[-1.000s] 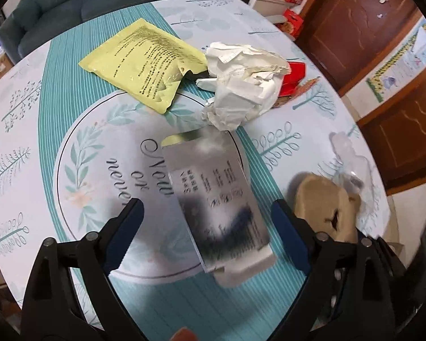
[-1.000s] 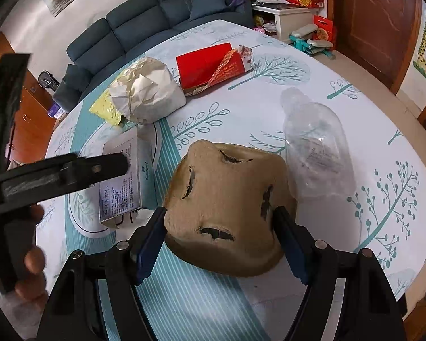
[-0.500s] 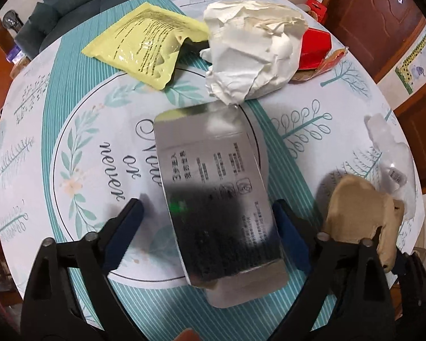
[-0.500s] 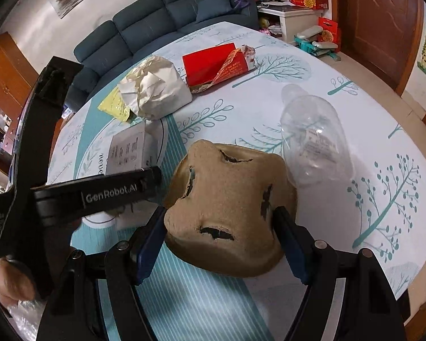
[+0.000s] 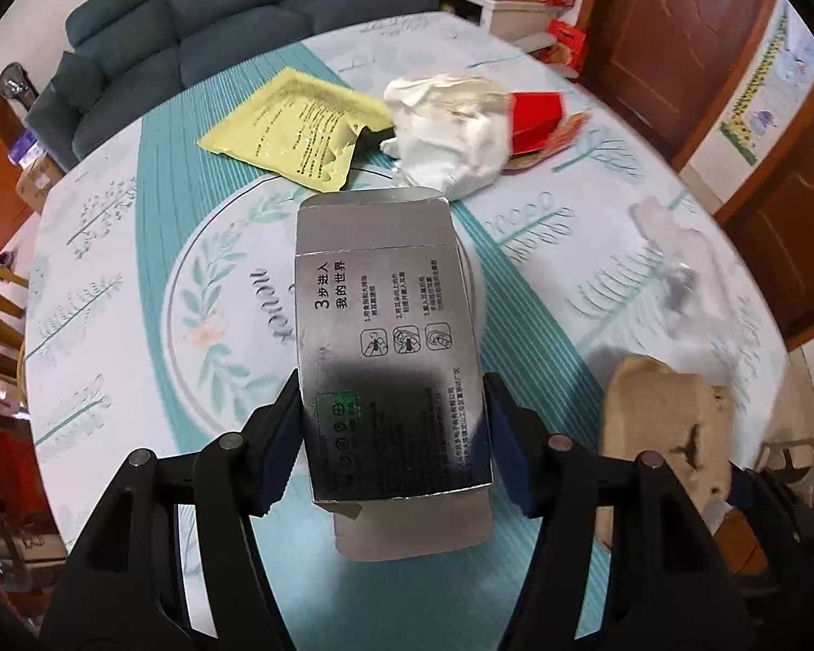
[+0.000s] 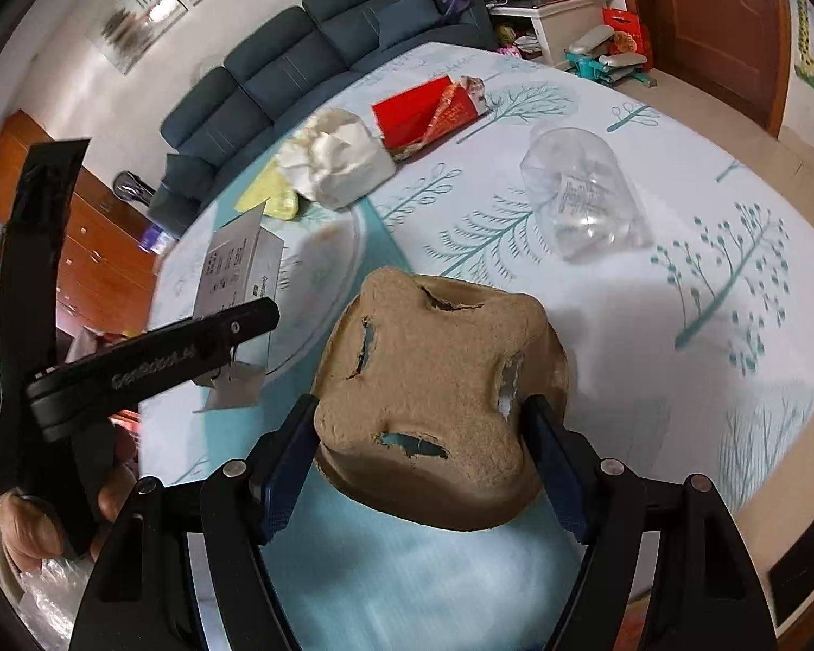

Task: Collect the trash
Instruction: 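Carry the egg tray and box over the trash bin with both grippers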

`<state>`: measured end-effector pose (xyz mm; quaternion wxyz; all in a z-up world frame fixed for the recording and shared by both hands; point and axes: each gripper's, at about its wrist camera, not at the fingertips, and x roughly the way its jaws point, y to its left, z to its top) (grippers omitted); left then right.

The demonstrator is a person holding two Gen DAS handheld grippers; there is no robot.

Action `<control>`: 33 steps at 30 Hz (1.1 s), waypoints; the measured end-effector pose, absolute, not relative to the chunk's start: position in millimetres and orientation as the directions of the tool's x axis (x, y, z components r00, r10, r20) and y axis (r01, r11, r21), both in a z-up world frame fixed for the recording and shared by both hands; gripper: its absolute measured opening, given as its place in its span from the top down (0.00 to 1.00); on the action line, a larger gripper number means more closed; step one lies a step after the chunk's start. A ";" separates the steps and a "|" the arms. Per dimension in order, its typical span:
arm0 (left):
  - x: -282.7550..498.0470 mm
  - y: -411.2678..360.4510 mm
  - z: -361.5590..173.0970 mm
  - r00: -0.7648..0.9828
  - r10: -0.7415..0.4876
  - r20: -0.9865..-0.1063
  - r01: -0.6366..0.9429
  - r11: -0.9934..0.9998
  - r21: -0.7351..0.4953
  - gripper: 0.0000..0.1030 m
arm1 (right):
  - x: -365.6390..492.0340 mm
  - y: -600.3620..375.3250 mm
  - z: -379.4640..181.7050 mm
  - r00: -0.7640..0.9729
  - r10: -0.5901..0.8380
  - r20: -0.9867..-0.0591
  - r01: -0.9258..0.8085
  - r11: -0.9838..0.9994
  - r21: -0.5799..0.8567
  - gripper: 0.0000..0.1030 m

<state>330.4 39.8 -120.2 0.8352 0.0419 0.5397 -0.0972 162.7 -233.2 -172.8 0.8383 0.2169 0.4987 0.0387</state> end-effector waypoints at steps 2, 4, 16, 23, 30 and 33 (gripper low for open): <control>314.9 42.5 -107.9 0.406 -0.143 -0.903 0.232 0.971 -0.050 0.43 | 150.0 -231.8 -165.1 0.514 0.297 -0.805 0.149 0.893 0.425 0.27; 296.0 49.5 -91.6 0.417 -0.162 -0.894 0.253 0.966 -0.057 0.43 | 133.0 -230.7 -154.5 0.534 0.314 -0.785 0.146 0.881 0.451 0.27; 156.4 41.2 -33.2 0.438 -0.305 -0.846 0.433 0.896 -0.099 0.43 | 0.1 -241.5 -104.3 0.653 0.300 -0.695 0.166 0.839 0.518 0.27; 90.3 6.1 -56.6 0.371 -0.344 -0.862 0.549 0.830 -0.095 0.43 | -88.0 -274.8 -132.2 0.660 0.196 -0.725 0.305 0.812 0.497 0.27; 38.0 -38.7 -96.0 0.283 -0.348 -0.894 0.652 0.753 -0.087 0.43 | -149.3 -315.9 -192.3 0.625 0.146 -0.767 0.451 0.735 0.507 0.27; 19.5 -59.3 -115.0 0.257 -0.339 -0.905 0.686 0.724 -0.076 0.43 | -168.5 -330.5 -221.9 0.604 0.134 -0.786 0.498 0.707 0.503 0.27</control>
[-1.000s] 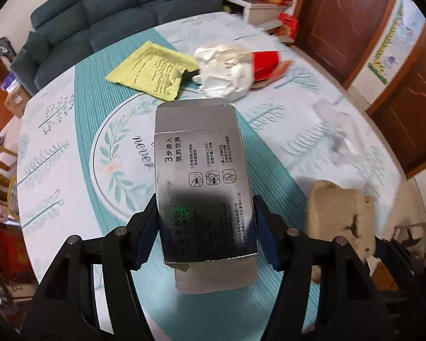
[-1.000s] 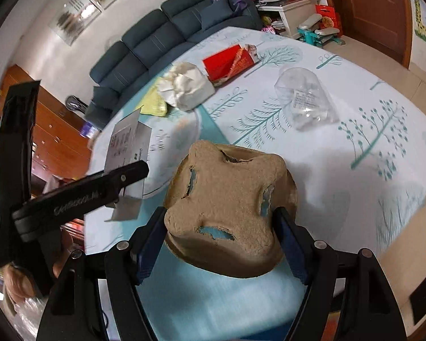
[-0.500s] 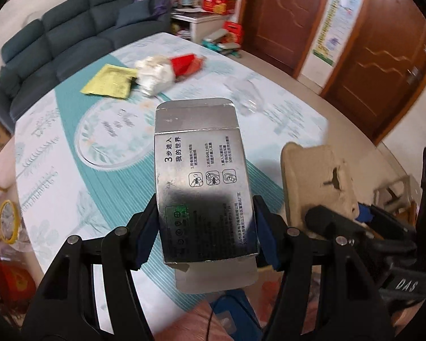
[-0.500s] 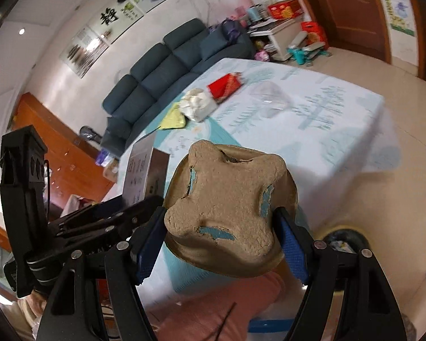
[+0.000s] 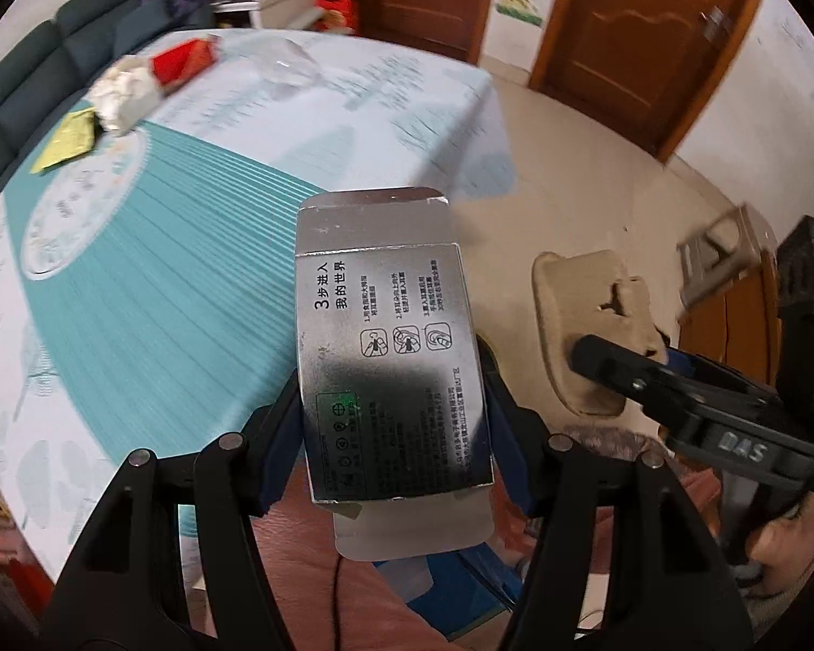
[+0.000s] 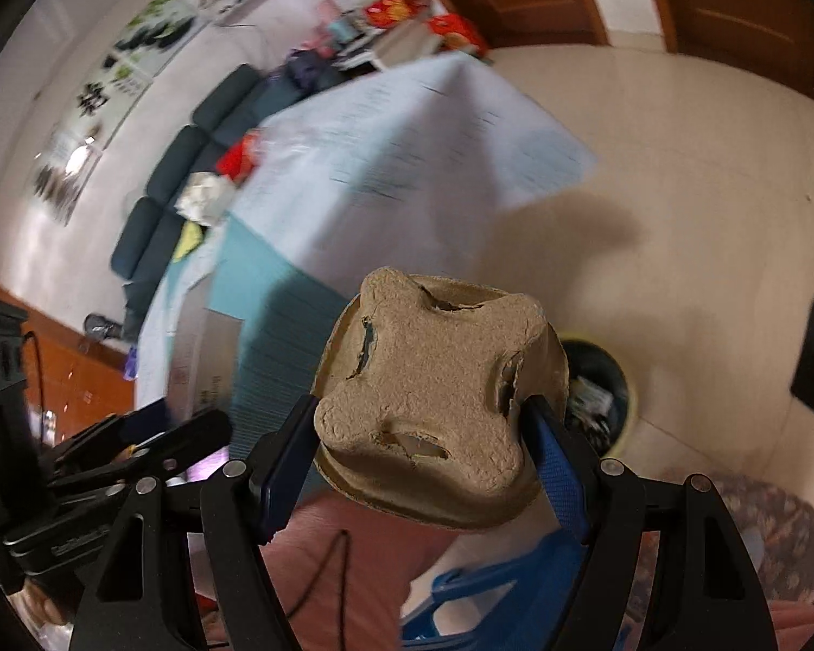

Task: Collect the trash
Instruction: 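Carry the egg tray and box over the trash bin with both grippers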

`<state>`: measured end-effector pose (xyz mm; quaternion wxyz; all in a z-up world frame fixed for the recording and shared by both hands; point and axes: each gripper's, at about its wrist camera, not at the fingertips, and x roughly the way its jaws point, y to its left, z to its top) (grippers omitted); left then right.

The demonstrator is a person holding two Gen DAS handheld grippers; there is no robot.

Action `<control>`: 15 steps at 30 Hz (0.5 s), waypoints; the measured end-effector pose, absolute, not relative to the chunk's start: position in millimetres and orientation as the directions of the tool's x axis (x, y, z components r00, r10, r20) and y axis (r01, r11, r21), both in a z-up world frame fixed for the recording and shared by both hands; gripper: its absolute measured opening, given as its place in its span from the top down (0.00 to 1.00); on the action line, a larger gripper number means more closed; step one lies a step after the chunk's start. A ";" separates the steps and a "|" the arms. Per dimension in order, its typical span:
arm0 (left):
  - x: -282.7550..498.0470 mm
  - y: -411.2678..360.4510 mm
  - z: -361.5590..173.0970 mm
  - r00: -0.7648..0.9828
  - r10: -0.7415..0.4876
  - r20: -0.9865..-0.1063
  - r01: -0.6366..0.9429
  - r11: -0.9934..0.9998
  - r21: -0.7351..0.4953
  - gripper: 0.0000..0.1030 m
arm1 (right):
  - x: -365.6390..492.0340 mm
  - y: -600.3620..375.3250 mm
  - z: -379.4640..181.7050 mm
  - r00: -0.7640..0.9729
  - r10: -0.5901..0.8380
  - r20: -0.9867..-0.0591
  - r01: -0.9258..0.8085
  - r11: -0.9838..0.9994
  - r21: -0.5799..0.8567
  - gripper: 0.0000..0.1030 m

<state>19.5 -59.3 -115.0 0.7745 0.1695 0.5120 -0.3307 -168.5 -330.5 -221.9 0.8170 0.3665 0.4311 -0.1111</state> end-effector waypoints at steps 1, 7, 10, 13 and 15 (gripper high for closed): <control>14.6 -65.6 -120.9 0.250 -0.332 -0.910 0.693 0.717 -0.071 0.43 | -173.8 -335.8 -231.7 0.597 0.136 -0.791 0.512 0.694 0.506 0.27; -3.6 -100.5 -160.7 0.207 -0.301 -0.931 0.735 0.676 -0.055 0.43 | -192.8 -364.0 -283.8 0.541 0.127 -0.832 0.591 0.647 0.482 0.27; -6.1 -116.6 -181.6 0.195 -0.283 -0.939 0.748 0.662 -0.044 0.43 | -183.8 -375.1 -302.9 0.505 0.083 -0.859 0.613 0.666 0.424 0.27; -7.3 -133.7 -203.3 0.178 -0.263 -0.948 0.752 0.657 -0.041 0.43 | -175.9 -384.0 -326.6 0.467 0.071 -0.881 0.638 0.663 0.392 0.27; -6.2 -145.8 -222.9 0.166 -0.246 -0.955 0.755 0.655 -0.037 0.43 | -173.6 -391.3 -348.8 0.433 0.089 -0.897 0.666 0.639 0.385 0.27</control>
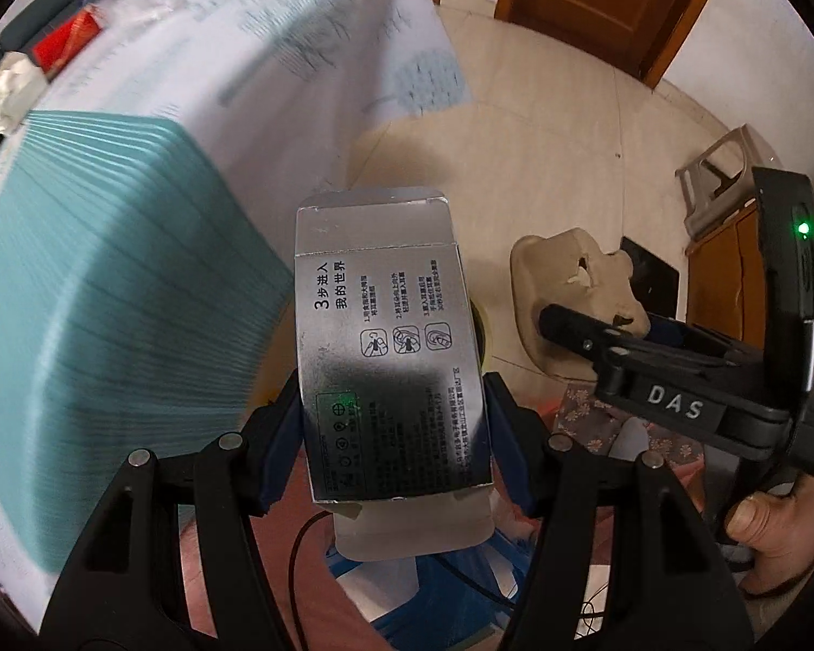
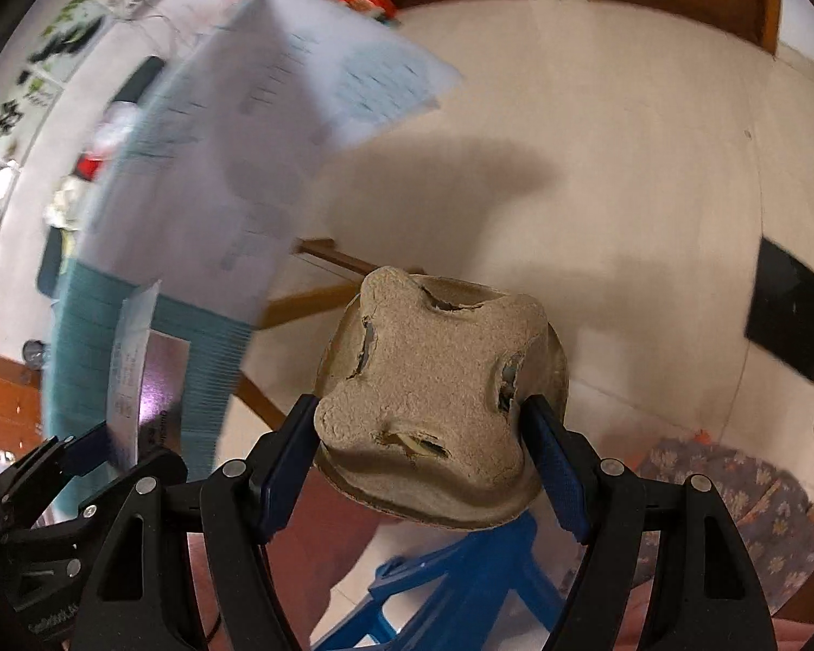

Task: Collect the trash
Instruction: 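Carry the egg tray and box over the trash bin with both grippers, then open both grippers to drop the egg tray and box into the bin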

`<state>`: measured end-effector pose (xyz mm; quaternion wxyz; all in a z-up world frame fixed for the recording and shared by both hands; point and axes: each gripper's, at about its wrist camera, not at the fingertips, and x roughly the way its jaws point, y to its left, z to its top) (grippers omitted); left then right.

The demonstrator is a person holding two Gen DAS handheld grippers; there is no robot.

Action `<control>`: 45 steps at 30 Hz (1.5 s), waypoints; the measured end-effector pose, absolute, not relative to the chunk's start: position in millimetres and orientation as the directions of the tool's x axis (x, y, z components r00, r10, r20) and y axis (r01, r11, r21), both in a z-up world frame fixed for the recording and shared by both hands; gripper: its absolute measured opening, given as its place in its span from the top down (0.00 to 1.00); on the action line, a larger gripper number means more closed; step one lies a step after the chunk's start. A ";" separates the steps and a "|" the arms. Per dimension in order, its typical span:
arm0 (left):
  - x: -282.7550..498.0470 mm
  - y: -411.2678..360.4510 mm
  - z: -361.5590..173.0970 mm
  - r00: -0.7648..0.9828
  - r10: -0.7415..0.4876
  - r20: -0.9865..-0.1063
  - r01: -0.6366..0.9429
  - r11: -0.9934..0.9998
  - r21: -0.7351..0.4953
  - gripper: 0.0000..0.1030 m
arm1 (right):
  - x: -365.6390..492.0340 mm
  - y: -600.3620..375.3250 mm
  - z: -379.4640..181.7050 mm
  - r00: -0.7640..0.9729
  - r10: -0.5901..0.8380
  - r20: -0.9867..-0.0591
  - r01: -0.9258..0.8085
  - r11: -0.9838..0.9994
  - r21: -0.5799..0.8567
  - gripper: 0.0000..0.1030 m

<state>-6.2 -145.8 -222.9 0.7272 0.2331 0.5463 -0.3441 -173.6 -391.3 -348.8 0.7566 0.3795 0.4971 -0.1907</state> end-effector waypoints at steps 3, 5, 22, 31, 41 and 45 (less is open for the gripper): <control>0.3 -159.7 -252.4 0.137 -0.223 -0.965 0.756 0.653 -0.043 0.43 | -167.1 -403.5 -376.0 0.416 0.117 -0.902 0.688 0.608 0.396 0.27; 4.9 -169.9 -274.9 0.109 -0.206 -0.973 0.759 0.649 -0.053 0.43 | -158.5 -410.6 -391.9 0.405 0.121 -0.906 0.688 0.612 0.389 0.27; 54.5 -226.1 -404.5 0.008 -0.062 -0.998 0.762 0.646 -0.034 0.42 | -113.3 -438.7 -494.6 0.337 0.292 -0.895 0.749 0.494 0.443 0.26; 78.4 -225.7 -436.2 -0.023 -0.048 -0.999 0.720 0.692 -0.050 0.25 | -104.9 -440.9 -515.7 0.345 0.306 -0.887 0.767 0.454 0.454 0.20; 79.4 -221.1 -443.2 -0.027 -0.046 -0.999 0.697 0.715 -0.052 0.24 | -115.0 -441.1 -523.3 0.289 0.245 -0.925 0.795 0.477 0.375 0.20; 79.1 -217.5 -440.0 -0.026 -0.046 -0.999 0.690 0.722 -0.051 0.24 | -117.2 -444.0 -523.4 0.272 0.223 -0.936 0.799 0.490 0.349 0.20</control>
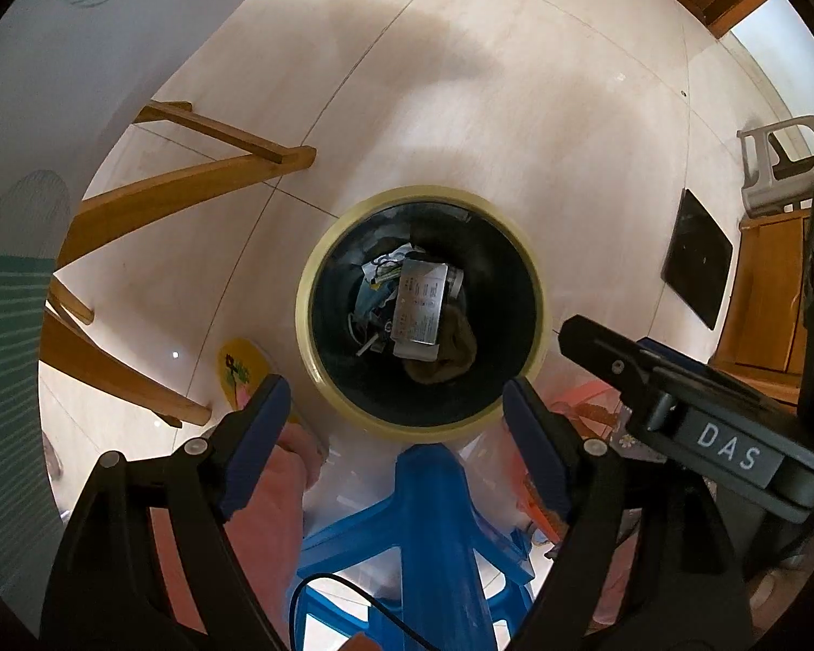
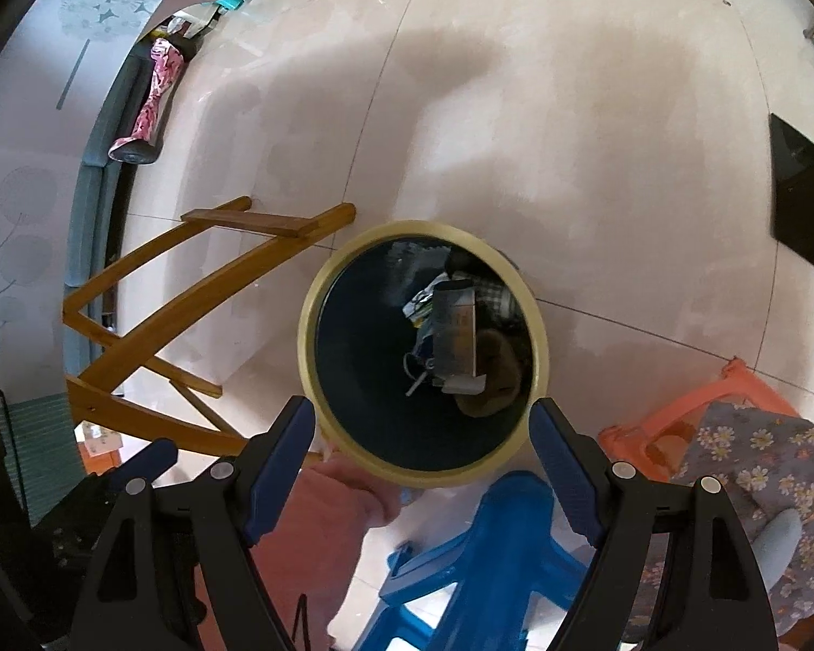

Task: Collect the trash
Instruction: 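Open both grippers to drop the egg tray and box into the bin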

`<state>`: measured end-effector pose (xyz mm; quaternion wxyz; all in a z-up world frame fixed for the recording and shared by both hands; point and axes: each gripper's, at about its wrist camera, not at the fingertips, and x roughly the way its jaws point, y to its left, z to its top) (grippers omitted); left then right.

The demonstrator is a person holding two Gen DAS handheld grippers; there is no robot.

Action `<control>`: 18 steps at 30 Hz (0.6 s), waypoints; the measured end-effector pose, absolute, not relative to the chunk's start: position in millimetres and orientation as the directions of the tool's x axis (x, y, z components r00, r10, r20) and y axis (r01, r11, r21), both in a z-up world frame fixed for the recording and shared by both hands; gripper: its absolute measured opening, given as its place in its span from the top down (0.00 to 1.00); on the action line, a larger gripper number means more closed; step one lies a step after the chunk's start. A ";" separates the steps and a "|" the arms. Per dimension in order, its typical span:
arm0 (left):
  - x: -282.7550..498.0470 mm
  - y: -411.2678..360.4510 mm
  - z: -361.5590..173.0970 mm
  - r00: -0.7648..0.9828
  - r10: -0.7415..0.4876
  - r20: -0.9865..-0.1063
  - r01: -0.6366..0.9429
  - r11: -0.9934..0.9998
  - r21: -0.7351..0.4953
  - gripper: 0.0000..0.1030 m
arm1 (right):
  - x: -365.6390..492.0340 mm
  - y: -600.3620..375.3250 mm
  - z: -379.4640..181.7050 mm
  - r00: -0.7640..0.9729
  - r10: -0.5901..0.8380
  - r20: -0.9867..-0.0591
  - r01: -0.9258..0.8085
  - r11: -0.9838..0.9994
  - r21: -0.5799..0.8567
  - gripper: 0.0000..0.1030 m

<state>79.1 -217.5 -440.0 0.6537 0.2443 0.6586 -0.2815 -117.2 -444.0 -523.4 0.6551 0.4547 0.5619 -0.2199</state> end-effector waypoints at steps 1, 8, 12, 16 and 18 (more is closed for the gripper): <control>78.4 -216.7 -439.1 -0.024 -0.044 -0.999 0.690 0.722 -0.049 0.24 | -117.6 -444.5 -522.9 0.269 0.217 -0.938 0.801 0.491 0.343 0.20; 79.2 -213.9 -436.8 -0.026 -0.044 -0.999 0.678 0.733 -0.050 0.24 | -121.2 -448.5 -520.8 0.235 0.178 -0.956 0.805 0.515 0.294 0.20; 78.0 -212.8 -432.5 -0.029 -0.046 -0.999 0.672 0.738 -0.053 0.24 | -118.6 -445.0 -514.0 0.214 0.148 -0.966 0.787 0.560 0.260 0.20; 74.6 -210.3 -423.9 -0.023 -0.061 -0.998 0.668 0.741 -0.061 0.24 | -120.0 -444.9 -503.9 0.215 0.127 -0.968 0.775 0.581 0.248 0.20; 72.0 -208.6 -418.5 -0.025 -0.066 -0.997 0.665 0.744 -0.066 0.24 | -122.4 -444.4 -498.0 0.202 0.117 -0.972 0.773 0.590 0.232 0.20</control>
